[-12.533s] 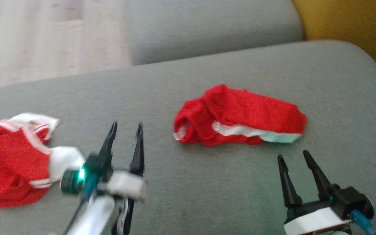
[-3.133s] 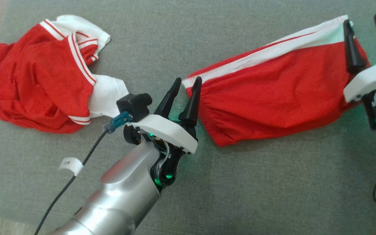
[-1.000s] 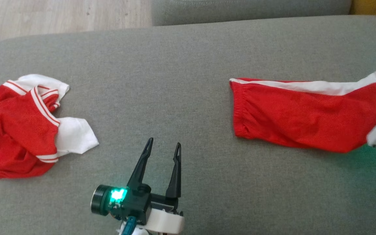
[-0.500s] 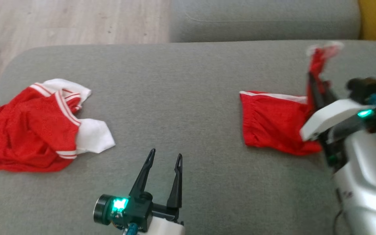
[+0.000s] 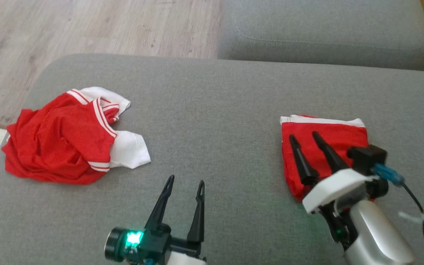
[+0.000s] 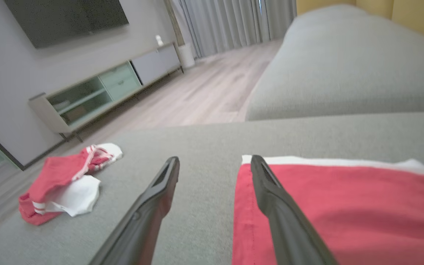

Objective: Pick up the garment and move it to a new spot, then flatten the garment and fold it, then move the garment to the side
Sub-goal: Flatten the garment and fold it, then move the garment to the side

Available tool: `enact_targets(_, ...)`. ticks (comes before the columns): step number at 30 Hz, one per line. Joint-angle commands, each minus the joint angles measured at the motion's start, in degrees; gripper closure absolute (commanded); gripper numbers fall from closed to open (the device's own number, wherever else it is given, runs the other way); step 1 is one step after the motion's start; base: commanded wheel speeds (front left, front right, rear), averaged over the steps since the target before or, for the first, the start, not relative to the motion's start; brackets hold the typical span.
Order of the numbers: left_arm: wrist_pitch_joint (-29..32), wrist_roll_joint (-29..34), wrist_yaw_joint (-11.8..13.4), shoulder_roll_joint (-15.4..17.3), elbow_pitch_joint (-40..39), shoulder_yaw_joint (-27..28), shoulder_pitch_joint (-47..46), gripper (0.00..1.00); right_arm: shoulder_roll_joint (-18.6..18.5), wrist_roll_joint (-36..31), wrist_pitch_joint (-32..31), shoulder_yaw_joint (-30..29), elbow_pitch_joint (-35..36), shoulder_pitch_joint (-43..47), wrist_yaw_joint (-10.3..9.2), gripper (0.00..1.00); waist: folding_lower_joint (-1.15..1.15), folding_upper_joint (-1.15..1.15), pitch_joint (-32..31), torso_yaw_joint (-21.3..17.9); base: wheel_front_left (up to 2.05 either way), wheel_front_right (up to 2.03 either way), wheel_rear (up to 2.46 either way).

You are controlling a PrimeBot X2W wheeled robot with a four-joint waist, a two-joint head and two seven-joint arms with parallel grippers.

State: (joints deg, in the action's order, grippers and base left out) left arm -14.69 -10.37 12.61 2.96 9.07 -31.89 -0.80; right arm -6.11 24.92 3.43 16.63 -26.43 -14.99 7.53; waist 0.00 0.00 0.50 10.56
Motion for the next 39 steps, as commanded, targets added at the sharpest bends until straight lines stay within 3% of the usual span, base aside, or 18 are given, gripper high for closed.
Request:
enact_targets(1,-0.3,0.76,0.33,-0.08,-1.98,1.96,-0.52,0.0,-0.97,0.68,2.71,1.37,3.29,-0.42,-0.04,0.0,0.0,0.0,-0.54,-0.35,0.0,0.0,0.0)
enact_targets(6,-0.3,0.94,0.76,-0.08,-3.62,4.26,1.5,0.0,-4.45,1.55,9.46,0.29,8.17,5.06,-0.04,0.0,0.0,0.0,-2.31,-1.98,0.0,0.0,0.0)
enact_targets(12,-0.3,0.42,1.33,-0.08,-5.9,7.21,4.95,0.0,-6.24,-0.42,11.48,-5.68,13.17,14.02,-0.04,0.0,0.0,0.0,-4.67,-4.45,0.0,0.0,0.0)
enact_targets(20,-0.3,1.62,1.86,-0.08,-8.66,10.85,10.44,0.0,-2.92,-4.91,11.55,-11.83,18.74,23.84,-0.04,0.0,0.0,0.0,-6.33,-7.44,0.0,0.0,0.0)
enact_targets(39,-0.3,2.01,0.67,-0.08,-8.94,12.3,12.55,0.0,-0.51,-6.91,11.56,-12.34,19.89,26.33,-0.04,0.0,0.0,0.0,-6.77,-8.08,0.0,0.0,0.0)
